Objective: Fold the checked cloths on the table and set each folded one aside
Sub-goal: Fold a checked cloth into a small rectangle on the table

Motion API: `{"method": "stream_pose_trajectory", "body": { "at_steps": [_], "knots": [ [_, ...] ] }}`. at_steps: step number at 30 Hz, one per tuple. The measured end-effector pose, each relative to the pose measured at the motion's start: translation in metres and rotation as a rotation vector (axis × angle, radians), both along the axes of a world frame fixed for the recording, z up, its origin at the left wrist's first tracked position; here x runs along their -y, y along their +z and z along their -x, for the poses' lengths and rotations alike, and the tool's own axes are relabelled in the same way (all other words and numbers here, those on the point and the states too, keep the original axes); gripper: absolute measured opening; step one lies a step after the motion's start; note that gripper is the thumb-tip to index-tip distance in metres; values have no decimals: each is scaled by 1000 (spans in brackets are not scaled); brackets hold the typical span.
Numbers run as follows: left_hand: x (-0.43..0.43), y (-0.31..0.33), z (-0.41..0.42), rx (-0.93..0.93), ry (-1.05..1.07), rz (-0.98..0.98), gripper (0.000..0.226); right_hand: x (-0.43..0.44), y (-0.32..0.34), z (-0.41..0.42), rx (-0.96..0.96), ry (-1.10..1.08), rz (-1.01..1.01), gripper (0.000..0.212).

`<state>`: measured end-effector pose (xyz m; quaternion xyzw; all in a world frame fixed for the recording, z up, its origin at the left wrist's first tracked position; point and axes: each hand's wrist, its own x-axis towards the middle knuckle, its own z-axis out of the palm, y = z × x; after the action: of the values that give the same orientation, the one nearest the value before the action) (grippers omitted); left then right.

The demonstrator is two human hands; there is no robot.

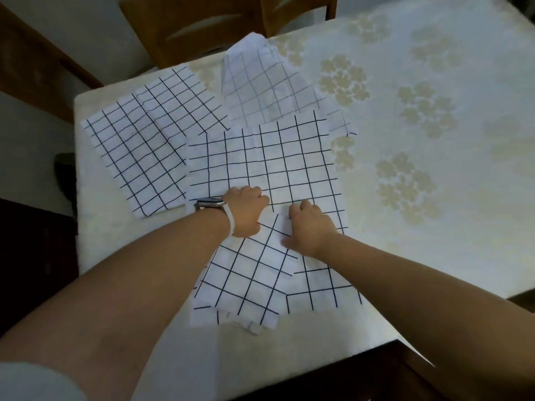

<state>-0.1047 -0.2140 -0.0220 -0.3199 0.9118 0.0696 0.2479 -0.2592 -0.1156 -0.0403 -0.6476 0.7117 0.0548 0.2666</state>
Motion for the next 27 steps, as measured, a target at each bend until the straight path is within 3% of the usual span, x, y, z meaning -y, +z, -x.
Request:
{"method": "stream_pose_trajectory", "body": {
  "at_steps": [5,11,20,27],
  "knots": [
    [4,2,3,97,-42,-10,44,6,2,-4,-21,-22,-65,64],
    [-2,5,-6,167,-89,16,37,7,6,-8,29,23,-79,32],
    [-20,24,-44,-192,240,-106,24,-2,20,-12,110,-1,-10,13],
    [-31,78,-61,-371,338,-4,22,-4,69,-15,137,-25,165,6]
  ]
}}
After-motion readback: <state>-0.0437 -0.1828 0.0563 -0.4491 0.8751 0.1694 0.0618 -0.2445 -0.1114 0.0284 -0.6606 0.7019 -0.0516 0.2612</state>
